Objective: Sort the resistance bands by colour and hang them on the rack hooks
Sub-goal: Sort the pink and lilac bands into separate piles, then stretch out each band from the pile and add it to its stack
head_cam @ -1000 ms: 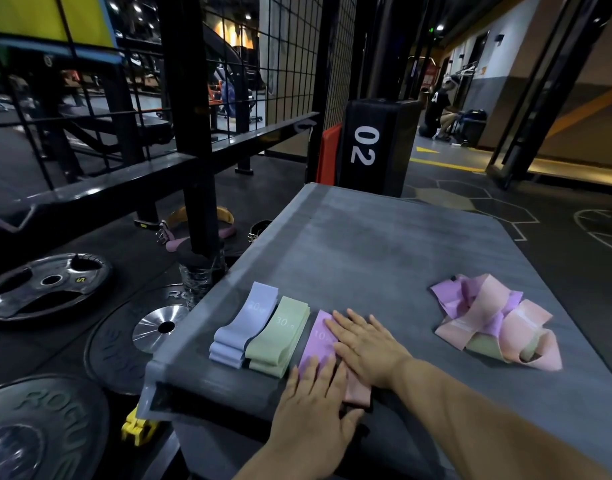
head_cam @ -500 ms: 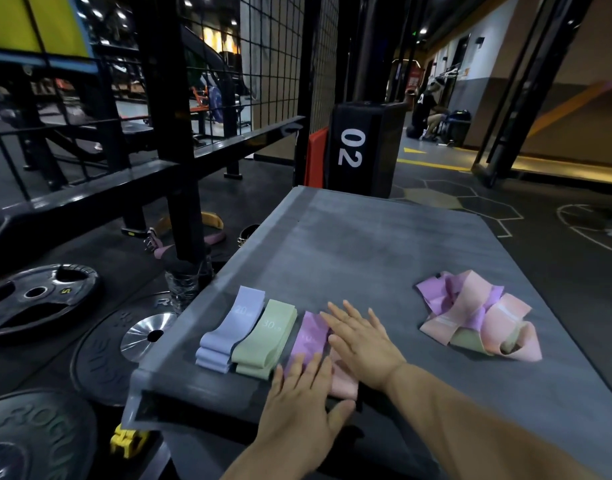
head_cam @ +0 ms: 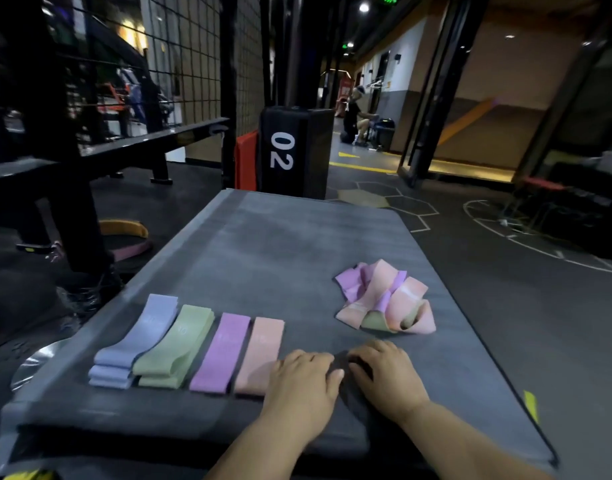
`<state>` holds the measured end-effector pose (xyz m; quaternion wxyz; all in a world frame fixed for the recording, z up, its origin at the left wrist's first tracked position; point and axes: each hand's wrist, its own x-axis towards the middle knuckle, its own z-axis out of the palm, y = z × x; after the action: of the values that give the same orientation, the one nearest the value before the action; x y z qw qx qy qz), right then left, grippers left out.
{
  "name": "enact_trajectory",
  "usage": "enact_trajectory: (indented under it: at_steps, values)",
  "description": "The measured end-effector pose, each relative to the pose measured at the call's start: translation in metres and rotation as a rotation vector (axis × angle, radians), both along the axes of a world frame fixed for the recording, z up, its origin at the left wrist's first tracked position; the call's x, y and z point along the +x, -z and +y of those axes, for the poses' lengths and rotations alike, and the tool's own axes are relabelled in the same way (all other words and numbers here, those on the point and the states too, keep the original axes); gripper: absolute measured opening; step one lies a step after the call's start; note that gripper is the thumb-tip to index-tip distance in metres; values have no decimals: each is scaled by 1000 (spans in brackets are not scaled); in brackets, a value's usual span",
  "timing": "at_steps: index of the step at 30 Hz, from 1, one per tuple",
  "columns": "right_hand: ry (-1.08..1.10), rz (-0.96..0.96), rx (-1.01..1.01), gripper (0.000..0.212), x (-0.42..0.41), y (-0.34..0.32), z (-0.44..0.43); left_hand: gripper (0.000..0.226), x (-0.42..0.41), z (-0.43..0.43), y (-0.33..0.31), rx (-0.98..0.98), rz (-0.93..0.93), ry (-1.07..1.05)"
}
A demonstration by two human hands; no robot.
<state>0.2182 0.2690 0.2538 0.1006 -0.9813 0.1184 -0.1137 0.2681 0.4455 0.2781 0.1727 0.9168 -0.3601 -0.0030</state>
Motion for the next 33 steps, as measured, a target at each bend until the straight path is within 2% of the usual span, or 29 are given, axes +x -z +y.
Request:
enact_trajectory:
  at_steps: [2, 4, 9, 12, 17, 20, 23, 27, 33]
  values:
    - [90, -23, -7, 20, -19, 2, -23, 45, -6, -15, 4, 49, 27, 29]
    - [184, -23, 11, 16, -37, 0, -44, 37, -13, -29, 6, 56, 50, 44]
    - [376, -95, 284, 22, -55, 1, -74, 36, -18, -47, 10, 47, 76, 38]
    - [421, -141, 363, 29, -46, 1, -78, 36, -18, -53, 12, 12, 95, 3]
    - [420, -204, 399, 42, -31, -12, -81, 33, -16, -65, 5, -16, 122, -36]
    - [376, -153, 357, 50, -22, -17, -86, 34, -12, -81, -1, -10, 149, -21]
    - [364, -100, 256, 29, -18, -17, -91, 39, -4, -102, -10, -29, 169, 4]
    - [400, -168, 290, 9, -25, -18, -95, 38, 2, -126, -14, -170, 332, 66]
    - [531, -411, 539, 23, -56, -32, -90, 47, -11, -145, -14, -262, 640, -1]
